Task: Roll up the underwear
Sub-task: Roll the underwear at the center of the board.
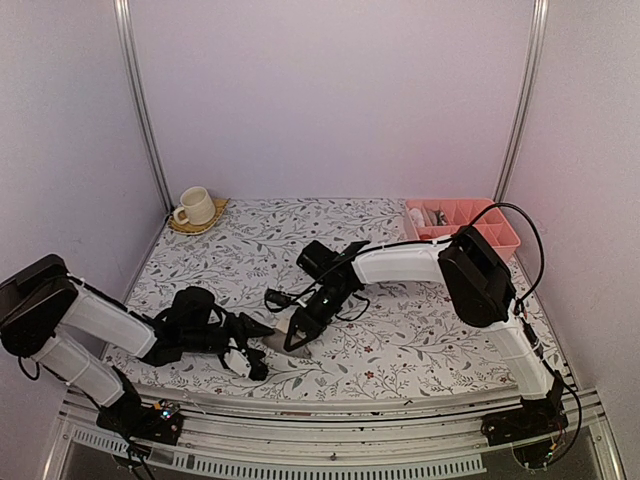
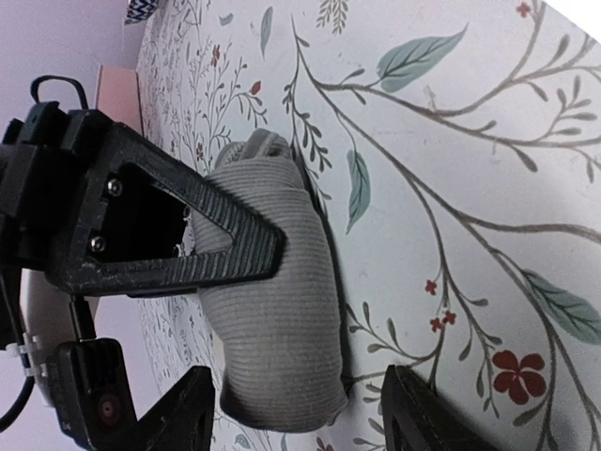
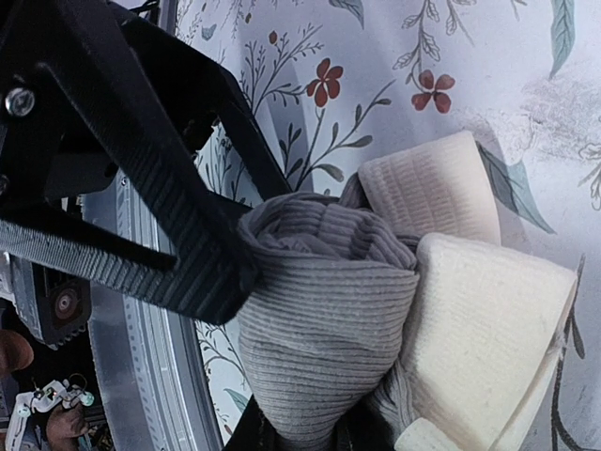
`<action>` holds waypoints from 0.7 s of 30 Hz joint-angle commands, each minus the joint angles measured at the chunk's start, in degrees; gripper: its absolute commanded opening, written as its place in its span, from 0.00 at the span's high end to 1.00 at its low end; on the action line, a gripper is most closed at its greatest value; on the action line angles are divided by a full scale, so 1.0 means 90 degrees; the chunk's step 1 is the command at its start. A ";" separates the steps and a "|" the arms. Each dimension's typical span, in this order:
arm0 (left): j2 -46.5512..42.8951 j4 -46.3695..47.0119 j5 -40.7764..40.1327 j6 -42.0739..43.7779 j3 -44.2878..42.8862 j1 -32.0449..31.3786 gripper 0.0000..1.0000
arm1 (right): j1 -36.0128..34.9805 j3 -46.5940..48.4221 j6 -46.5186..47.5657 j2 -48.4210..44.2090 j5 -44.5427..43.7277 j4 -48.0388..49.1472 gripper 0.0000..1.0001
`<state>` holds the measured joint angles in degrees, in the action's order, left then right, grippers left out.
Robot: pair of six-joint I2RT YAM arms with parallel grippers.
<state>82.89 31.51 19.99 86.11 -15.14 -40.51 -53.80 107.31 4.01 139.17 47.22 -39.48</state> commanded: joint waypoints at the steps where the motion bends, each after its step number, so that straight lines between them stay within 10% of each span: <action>1: 0.0319 0.0222 -0.0319 0.0002 -0.0149 -0.0278 0.37 | 0.0040 -0.0087 -0.0022 0.0522 -0.0530 -0.0203 0.93; 7: 0.0556 0.0334 -0.0681 -0.0070 -0.0258 -0.0528 0.42 | 0.0048 -0.0087 0.0012 0.0518 -0.0540 -0.0206 0.92; 15: 0.0887 0.0195 -0.1356 -0.0238 -0.0392 -0.0836 1.00 | 0.0070 -0.0051 0.0038 0.0480 -0.0540 -0.0234 0.92; 21: 0.0659 -0.1033 -0.1320 -0.0853 -0.0925 -0.0812 1.00 | 0.0062 -0.0135 0.0193 0.0152 -0.0717 -0.0298 0.82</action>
<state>88.99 33.50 8.54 83.11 -19.90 -46.98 -52.93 107.57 4.12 139.57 48.05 -40.27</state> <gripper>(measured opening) 0.048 0.144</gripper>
